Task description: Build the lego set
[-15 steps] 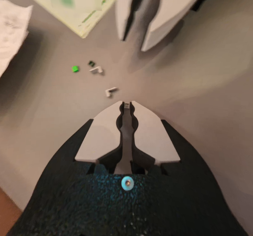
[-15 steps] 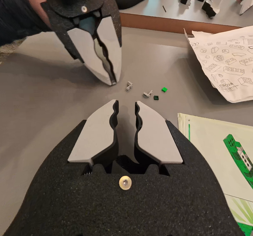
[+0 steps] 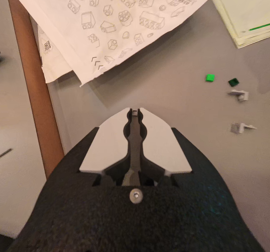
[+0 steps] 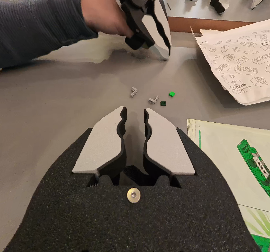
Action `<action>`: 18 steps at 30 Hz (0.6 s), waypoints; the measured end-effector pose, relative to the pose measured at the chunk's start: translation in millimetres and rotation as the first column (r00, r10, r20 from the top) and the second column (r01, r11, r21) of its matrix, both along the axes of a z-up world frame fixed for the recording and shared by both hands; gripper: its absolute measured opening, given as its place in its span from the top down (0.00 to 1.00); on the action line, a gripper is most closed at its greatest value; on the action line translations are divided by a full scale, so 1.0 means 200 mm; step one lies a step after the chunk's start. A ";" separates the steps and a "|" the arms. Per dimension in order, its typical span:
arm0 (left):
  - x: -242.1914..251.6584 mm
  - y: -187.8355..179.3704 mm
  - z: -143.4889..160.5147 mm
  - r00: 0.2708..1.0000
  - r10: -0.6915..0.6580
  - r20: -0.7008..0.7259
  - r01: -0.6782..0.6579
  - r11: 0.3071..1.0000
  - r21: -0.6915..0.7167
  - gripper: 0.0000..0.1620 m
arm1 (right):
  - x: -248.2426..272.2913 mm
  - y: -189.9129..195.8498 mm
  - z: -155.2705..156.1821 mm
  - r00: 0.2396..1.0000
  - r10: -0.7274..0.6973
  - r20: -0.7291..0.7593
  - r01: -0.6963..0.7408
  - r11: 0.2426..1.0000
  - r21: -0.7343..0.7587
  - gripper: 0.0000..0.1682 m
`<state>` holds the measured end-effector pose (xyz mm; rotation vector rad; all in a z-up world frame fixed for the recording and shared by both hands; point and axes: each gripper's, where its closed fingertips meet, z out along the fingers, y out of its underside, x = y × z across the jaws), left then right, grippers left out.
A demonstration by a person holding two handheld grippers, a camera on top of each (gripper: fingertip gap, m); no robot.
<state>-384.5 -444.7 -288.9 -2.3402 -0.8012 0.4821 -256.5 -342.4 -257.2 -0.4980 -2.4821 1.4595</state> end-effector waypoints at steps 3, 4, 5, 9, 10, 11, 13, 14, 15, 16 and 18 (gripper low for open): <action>-0.01 0.03 0.00 1.000 -0.004 -0.003 0.004 1.000 0.027 0.96 | 0.00 0.00 0.00 1.000 -0.007 0.006 0.007 1.000 -0.007 0.87; -0.01 0.04 0.00 1.000 -0.013 0.000 0.013 0.999 0.036 0.95 | -0.01 0.01 0.00 1.000 -0.012 0.009 0.012 1.000 -0.009 0.87; 0.00 0.04 0.00 1.000 -0.017 0.004 0.017 0.999 0.046 0.94 | -0.02 0.01 0.01 1.000 -0.022 0.008 0.022 1.000 -0.012 0.86; 0.08 0.03 0.09 0.996 -0.046 -0.082 0.054 0.994 0.100 0.68 | -0.03 0.02 0.03 0.999 -0.050 0.000 0.050 0.998 -0.044 0.85; 0.15 0.05 0.14 0.989 -0.097 -0.115 0.114 0.982 0.153 0.68 | -0.03 0.02 0.03 0.999 -0.053 0.002 0.053 0.997 -0.051 0.85; 0.23 0.09 0.17 0.979 -0.168 -0.117 0.190 0.958 0.213 0.68 | -0.04 0.02 0.04 0.998 -0.056 0.002 0.056 0.997 -0.058 0.85; 0.41 0.15 0.18 0.956 -0.286 -0.062 0.292 0.918 0.268 0.70 | -0.05 0.02 0.05 0.998 -0.061 -0.009 0.061 0.995 -0.074 0.85; 0.46 0.16 0.16 0.951 -0.308 -0.026 0.304 0.917 0.257 0.70 | -0.06 0.01 0.06 0.997 -0.081 -0.009 0.080 0.994 -0.074 0.85; 0.50 0.18 0.14 0.947 -0.321 -0.001 0.311 0.919 0.242 0.69 | -0.09 0.01 0.06 0.994 -0.111 -0.005 0.110 0.992 -0.067 0.85; 0.53 0.19 0.12 0.947 -0.322 0.013 0.310 0.923 0.229 0.70 | -0.11 0.01 0.06 0.989 -0.145 -0.004 0.145 0.988 -0.056 0.85; 0.57 0.25 0.10 0.941 -0.338 0.025 0.325 0.921 0.216 0.72 | -0.15 -0.01 0.07 0.983 -0.185 -0.003 0.185 0.980 -0.069 0.85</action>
